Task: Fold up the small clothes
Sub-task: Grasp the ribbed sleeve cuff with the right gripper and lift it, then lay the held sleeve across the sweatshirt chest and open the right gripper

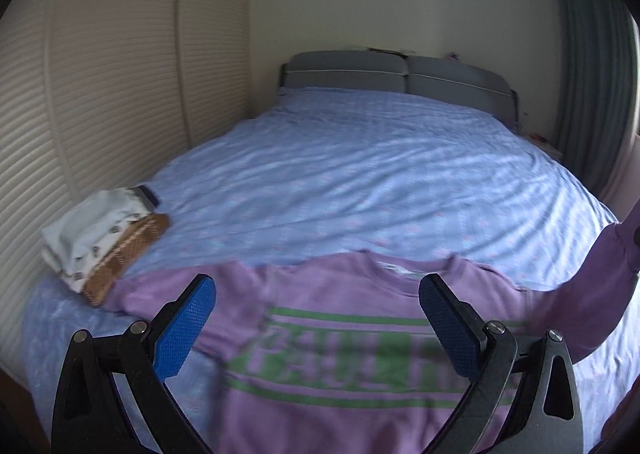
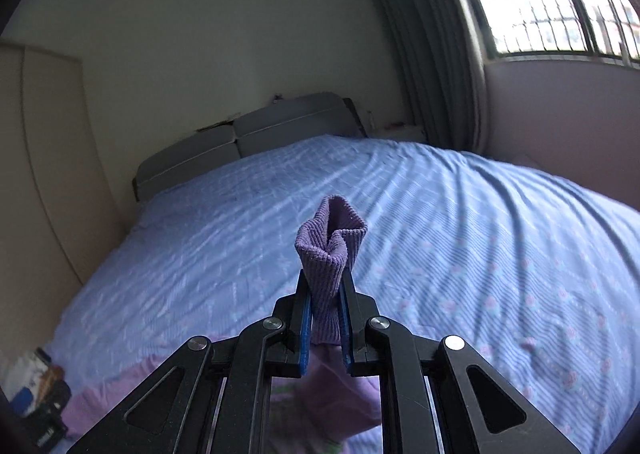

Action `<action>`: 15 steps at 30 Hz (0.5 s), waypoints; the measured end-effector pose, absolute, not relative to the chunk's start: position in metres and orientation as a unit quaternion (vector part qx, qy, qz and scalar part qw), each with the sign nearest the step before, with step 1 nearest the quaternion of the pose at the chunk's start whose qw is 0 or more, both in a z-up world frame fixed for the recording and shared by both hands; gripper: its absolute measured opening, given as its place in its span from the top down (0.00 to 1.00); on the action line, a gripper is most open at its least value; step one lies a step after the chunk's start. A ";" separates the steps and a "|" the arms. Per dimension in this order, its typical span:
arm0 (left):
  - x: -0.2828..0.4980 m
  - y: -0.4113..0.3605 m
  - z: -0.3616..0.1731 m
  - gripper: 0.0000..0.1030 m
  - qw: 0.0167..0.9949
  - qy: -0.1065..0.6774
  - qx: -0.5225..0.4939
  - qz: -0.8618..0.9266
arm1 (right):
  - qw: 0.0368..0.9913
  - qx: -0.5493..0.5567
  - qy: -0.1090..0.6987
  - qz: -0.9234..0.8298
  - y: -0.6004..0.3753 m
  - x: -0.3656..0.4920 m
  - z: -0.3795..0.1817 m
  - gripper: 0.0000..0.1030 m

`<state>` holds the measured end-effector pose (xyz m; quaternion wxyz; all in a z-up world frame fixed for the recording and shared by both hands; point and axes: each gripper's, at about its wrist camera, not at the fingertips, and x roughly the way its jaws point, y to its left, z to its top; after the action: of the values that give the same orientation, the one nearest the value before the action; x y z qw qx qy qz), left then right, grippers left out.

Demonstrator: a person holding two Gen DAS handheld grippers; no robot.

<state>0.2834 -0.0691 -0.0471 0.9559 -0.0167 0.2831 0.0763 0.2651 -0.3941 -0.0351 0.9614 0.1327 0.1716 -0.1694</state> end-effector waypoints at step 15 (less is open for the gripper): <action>0.276 0.105 -0.119 0.00 0.914 0.363 -0.053 0.173 | 0.936 -0.214 0.262 -0.098 -0.117 0.343 -0.139 0.88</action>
<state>0.2764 0.1052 -0.1188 0.9140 -0.0530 0.3628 0.1734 0.3427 -0.1171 -0.1395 0.9359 -0.2139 0.2623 -0.0975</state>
